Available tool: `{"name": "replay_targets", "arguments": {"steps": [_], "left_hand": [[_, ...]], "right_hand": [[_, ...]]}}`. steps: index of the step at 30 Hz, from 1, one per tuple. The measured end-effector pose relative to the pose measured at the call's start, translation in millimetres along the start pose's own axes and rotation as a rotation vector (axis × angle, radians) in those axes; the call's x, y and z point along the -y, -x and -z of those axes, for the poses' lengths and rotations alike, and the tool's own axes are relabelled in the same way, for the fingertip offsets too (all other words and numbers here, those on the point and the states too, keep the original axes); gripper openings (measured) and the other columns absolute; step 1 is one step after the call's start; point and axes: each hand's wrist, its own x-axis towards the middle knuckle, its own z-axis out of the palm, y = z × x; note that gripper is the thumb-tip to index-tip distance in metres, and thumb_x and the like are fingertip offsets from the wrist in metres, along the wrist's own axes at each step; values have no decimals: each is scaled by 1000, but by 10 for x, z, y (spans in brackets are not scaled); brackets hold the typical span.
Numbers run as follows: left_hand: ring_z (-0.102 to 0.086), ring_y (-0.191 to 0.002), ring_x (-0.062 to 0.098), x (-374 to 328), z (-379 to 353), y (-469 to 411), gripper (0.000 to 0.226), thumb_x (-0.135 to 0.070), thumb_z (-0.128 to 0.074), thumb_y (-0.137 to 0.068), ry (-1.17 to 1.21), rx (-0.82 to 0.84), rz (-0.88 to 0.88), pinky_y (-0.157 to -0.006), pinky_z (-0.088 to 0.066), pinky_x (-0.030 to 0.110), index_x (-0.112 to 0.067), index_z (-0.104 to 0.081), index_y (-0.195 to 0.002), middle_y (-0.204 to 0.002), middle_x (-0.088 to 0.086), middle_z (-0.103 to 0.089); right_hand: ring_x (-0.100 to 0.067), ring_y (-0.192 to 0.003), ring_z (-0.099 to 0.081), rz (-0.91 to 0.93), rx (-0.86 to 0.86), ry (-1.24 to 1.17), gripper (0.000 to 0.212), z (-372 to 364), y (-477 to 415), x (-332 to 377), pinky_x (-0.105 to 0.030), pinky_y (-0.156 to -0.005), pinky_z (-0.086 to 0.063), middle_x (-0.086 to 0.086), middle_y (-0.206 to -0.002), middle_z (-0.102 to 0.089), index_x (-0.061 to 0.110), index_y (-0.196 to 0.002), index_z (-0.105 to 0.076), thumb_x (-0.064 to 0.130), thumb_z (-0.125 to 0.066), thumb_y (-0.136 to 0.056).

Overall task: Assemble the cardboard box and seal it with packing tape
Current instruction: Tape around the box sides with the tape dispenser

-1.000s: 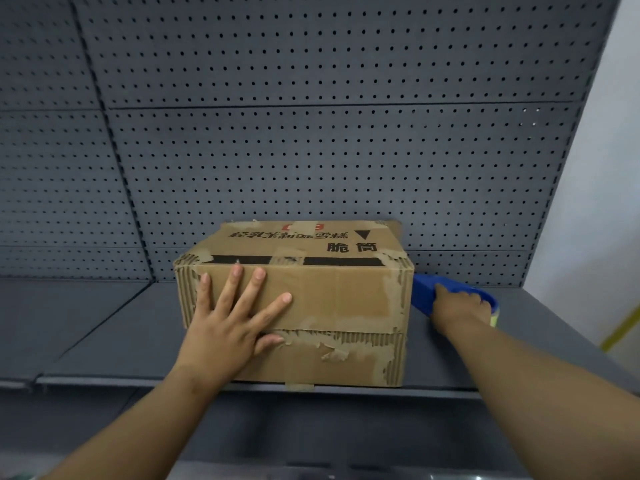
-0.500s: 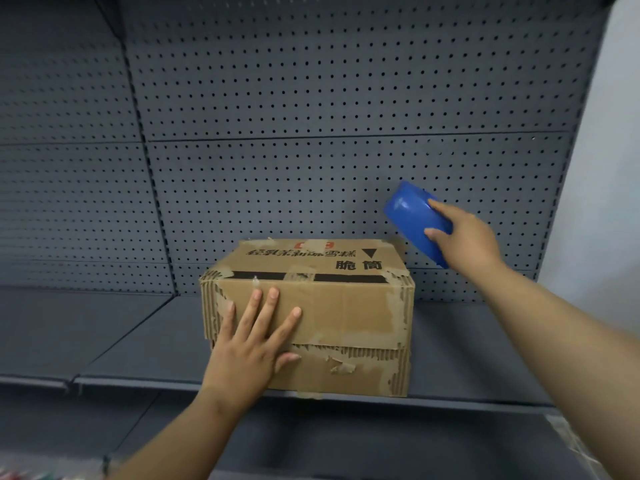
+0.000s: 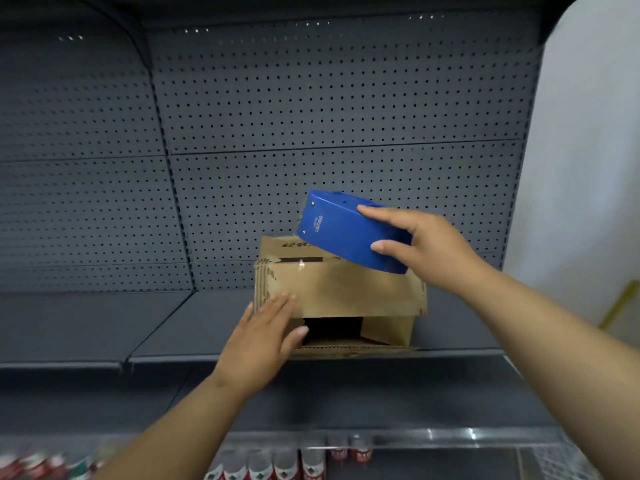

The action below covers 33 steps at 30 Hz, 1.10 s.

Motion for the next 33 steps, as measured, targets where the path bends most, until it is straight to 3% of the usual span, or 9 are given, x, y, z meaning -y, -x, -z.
{"name": "replay_targets", "arguments": {"steps": [3, 6, 9, 14, 18, 23, 26, 29, 33], "left_hand": [[-25, -138, 6, -102, 338, 38, 51, -41, -32, -96, 600, -74, 225, -117, -16, 32, -23, -33, -144, -147, -10, -34], [-41, -130, 8, -249, 655, 70, 48, -44, -30, -97, 1095, -211, 368, -113, -27, 33, -22, -42, -138, -139, -7, -47], [-50, -119, 10, -341, 897, 121, 47, -39, -29, -99, 1427, -175, 399, -109, -31, 30, -14, -42, -137, -137, 0, -49], [-59, -85, 13, -391, 1056, 277, 36, -42, -36, -96, 1528, 18, 303, -88, -43, 32, -13, -59, -94, -93, 0, -64], [-61, -69, 10, -409, 1136, 406, 36, -45, -37, -94, 1551, 115, 268, -73, -47, 27, -16, -56, -84, -84, -1, -65], [-62, -64, 10, -387, 1160, 538, 24, -29, -47, -93, 1479, 178, 244, -64, -52, 23, -13, -66, -91, -77, 0, -68], [-60, -53, 8, -410, 1103, 595, 28, -11, -47, -95, 1409, 148, 296, -56, -52, 20, -11, -66, -76, -63, -2, -68], [-57, -44, 7, -433, 1013, 645, 28, -10, -47, -95, 1372, 96, 347, -47, -49, 19, -8, -64, -73, -51, -4, -64], [-58, -48, 7, -435, 830, 715, 28, -11, -49, -94, 1293, 48, 349, -53, -49, 20, -11, -65, -71, -54, -3, -66]], "right_hand": [[-1, -105, -49, 8, 36, 18, 52, -14, 231, 157, -5, -82, -35, 29, -113, -51, 49, -126, -48, 20, -64, -85], [2, -103, -49, 25, 77, 13, 54, -12, 460, 320, -1, -83, -33, 26, -112, -53, 50, -123, -45, 17, -65, -85], [-8, -110, -51, 54, 100, 35, 58, -21, 650, 445, -7, -86, -35, 17, -117, -58, 54, -120, -40, 17, -66, -84], [0, -107, -49, 58, 140, 34, 57, 10, 888, 627, 0, -82, -35, 26, -115, -53, 52, -120, -41, 16, -67, -83], [2, -111, -46, 68, 157, 60, 58, 37, 1026, 737, -13, -90, -36, 28, -118, -49, 48, -123, -41, 15, -67, -83], [10, -116, -41, 71, 180, 70, 59, 37, 1161, 783, -10, -95, -35, 29, -123, -49, 55, -119, -39, 18, -67, -83], [16, -110, -41, 58, 216, 76, 59, 2, 1227, 772, -1, -90, -32, 34, -120, -46, 55, -120, -39, 20, -68, -82], [16, -111, -41, 42, 258, 90, 61, -45, 1299, 745, 2, -91, -29, 35, -120, -45, 54, -122, -38, 21, -69, -82], [8, -95, -52, 23, 289, 129, 62, -152, 1397, 655, 2, -83, -32, 28, -106, -58, 51, -125, -34, 22, -68, -82]]}}
